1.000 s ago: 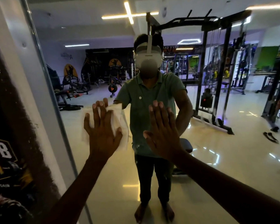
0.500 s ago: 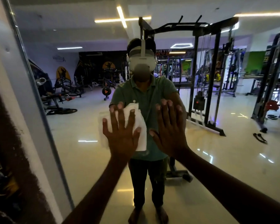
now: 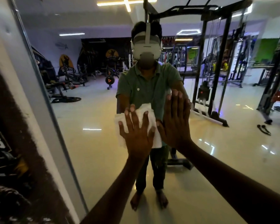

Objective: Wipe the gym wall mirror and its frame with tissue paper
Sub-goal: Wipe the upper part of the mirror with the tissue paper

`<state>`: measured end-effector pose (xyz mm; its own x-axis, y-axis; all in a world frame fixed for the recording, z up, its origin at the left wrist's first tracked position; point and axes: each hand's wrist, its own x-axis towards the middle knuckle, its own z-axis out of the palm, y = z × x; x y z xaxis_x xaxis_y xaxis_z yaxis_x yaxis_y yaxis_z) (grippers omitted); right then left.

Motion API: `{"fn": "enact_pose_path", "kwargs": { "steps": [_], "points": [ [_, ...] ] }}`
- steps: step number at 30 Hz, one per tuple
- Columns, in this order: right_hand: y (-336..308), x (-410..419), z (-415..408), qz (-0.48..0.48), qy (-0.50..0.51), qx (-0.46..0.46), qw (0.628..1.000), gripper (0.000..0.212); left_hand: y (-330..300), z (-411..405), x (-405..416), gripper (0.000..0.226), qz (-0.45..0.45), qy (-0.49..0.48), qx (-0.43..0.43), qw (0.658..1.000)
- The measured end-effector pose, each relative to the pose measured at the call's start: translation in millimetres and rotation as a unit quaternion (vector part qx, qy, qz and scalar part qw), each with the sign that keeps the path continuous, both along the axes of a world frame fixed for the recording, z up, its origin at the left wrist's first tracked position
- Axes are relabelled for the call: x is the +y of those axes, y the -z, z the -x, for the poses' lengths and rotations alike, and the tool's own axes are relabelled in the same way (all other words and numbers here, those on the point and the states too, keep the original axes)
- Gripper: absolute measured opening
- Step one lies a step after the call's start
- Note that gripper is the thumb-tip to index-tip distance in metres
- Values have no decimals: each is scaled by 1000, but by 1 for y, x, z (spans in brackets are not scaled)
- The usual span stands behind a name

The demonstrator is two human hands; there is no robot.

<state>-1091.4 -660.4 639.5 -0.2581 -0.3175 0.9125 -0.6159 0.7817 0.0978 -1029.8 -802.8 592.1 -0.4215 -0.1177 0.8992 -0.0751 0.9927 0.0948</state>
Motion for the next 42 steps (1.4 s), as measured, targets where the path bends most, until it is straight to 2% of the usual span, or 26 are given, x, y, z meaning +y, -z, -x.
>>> {"fn": "enact_pose_path", "kwargs": {
  "steps": [2,3,4,7,9,11,12,14,16,17,19,21,23,25,28,29,30,33,36,38,40,42],
  "points": [
    [20,0,-4,-11,-18,-8,1000,84,3,-7,-43,79,112,16,-17,993],
    [30,1,-5,-16,-19,-12,1000,83,6,-15,-73,80,135,-4,-16,991],
    [39,3,-4,-19,-16,-14,1000,82,11,-26,-103,77,120,-40,-7,992],
    [46,6,1,-28,5,-8,1000,82,26,-48,-166,73,-82,-119,78,986],
    [45,2,2,-28,7,-6,1000,82,23,-43,-166,72,-221,-142,127,957],
    [48,-2,3,-15,11,-7,1000,82,13,-32,-134,70,-290,-161,154,931],
    [50,-4,2,-9,14,-7,1000,82,12,-26,-111,70,-292,-163,152,930],
    [52,-6,2,-3,17,-4,1000,83,21,-13,-60,73,-228,-127,116,958],
    [51,-7,2,-1,16,-2,1000,85,38,-3,-16,76,-100,-54,48,992],
    [50,-6,2,-3,16,-1,1000,86,44,0,-10,76,-36,-19,21,999],
    [51,-4,4,-11,23,-1,1000,88,45,-3,-34,74,85,31,3,996],
    [51,-1,5,-20,28,1,999,86,46,-17,-82,75,145,0,-2,989],
    [52,-1,5,-17,31,3,999,84,52,-32,-125,74,86,-72,32,993],
    [52,-3,4,-15,38,-2,999,86,53,-35,-141,72,-51,-111,74,990],
    [53,-8,3,-7,50,-7,999,87,36,-26,-109,69,-258,-142,135,946],
    [54,-8,2,-5,50,-6,999,86,33,-20,-87,70,-270,-143,132,943],
    [53,-8,1,-3,49,-5,999,83,34,-15,-63,73,-244,-126,108,955],
    [48,-9,-3,-3,43,-10,999,81,45,-5,-1,80,-101,-53,0,993],
    [47,3,-6,-27,38,-19,999,83,45,-12,-22,75,6,19,-25,999],
    [49,21,-8,-20,69,-29,997,87,46,-23,-61,73,49,3,-24,999],
    [51,44,-7,-14,116,-26,993,91,44,-28,-85,78,-21,-57,1,998],
    [50,62,0,-13,128,-21,992,93,36,-26,-75,79,-157,-95,51,982]
  ]
}}
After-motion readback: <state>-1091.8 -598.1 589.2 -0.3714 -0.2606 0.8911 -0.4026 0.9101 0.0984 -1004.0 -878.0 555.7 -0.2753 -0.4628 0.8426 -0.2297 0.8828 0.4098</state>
